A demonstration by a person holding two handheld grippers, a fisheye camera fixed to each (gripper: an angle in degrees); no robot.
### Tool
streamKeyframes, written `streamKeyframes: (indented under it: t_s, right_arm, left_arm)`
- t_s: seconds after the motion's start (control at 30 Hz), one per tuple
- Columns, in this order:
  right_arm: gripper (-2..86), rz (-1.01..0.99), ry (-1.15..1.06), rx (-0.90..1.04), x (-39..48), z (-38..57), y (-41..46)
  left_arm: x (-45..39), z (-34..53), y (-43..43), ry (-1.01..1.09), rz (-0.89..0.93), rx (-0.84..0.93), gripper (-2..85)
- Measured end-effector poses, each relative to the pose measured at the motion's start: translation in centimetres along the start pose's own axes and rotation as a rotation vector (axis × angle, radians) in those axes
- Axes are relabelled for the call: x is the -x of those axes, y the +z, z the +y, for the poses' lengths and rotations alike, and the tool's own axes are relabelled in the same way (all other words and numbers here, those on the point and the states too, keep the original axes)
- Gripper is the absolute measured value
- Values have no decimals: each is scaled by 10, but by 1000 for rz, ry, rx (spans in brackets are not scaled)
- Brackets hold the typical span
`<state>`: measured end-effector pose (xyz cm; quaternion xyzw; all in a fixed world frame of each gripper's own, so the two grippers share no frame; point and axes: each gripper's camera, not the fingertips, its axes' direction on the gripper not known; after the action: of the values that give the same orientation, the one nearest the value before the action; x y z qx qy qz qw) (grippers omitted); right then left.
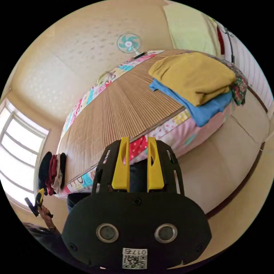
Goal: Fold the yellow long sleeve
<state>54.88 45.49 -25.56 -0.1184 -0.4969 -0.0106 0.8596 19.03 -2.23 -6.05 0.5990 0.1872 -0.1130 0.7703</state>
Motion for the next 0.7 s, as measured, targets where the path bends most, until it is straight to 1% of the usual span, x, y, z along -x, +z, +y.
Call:
streamKeyframes:
  t_s: [0.07,0.1,0.13,0.17,0.2,0.23,0.27,0.3,0.33,0.4,0.43,0.47,0.5,0.57,0.6,0.63,0.67,0.7]
  right_arm:
    - [109,103,112,-105,-47,-19,-28]
    - [111,148,117,-123,-52,-25,-32]
    - [115,272,115,-176,-58,-37,-40]
    - [118,369,131,-250,-61,-47,-47]
    - [119,386,142,-288,-62,-52,-49]
    - [121,358,140,-342,-66,-63,-51]
    - [121,280,119,-354,-71,-77,-44]
    - [122,242,114,-344,-75,-85,-38]
    - [115,194,122,-293,-84,-101,-19]
    - [95,201,171,-134,-102,-126,24]
    - [75,207,204,-20,-111,-138,52]
    - [51,220,224,-41,-106,-141,54]
    - [46,234,224,-72,-98,-142,49]
    - [28,254,69,-282,-33,-137,18]
    - [25,266,18,-319,-12,-135,12]
    - [21,288,-91,-372,31,-131,7]
    - [18,257,-194,-387,70,-126,8]
    - [17,217,-237,-383,87,-123,10]
  left_arm:
    - [-25,-9,54,50,102,198,90]
    - [-44,-10,79,101,154,238,92]
    - [-53,-11,88,120,167,258,93]
    - [-71,-14,106,150,163,315,100]
    - [-88,-17,120,168,121,362,105]
    - [-95,-18,125,171,91,377,107]
    - [-109,-20,134,172,34,396,109]
    - [-121,-22,140,171,-8,398,107]
    - [-126,-22,143,172,-23,396,104]
    - [-144,-24,147,160,-107,379,86]
    - [-148,-24,148,158,-129,377,80]
    - [-154,-24,150,153,-173,379,76]
    - [-158,-24,153,149,-205,388,74]
    - [-161,-24,155,141,-245,397,76]
    - [-162,-26,157,139,-277,402,77]
    - [-162,-26,158,139,-296,404,76]
    - [-162,-28,160,133,-335,404,74]
    - [-160,-30,163,128,-354,405,67]
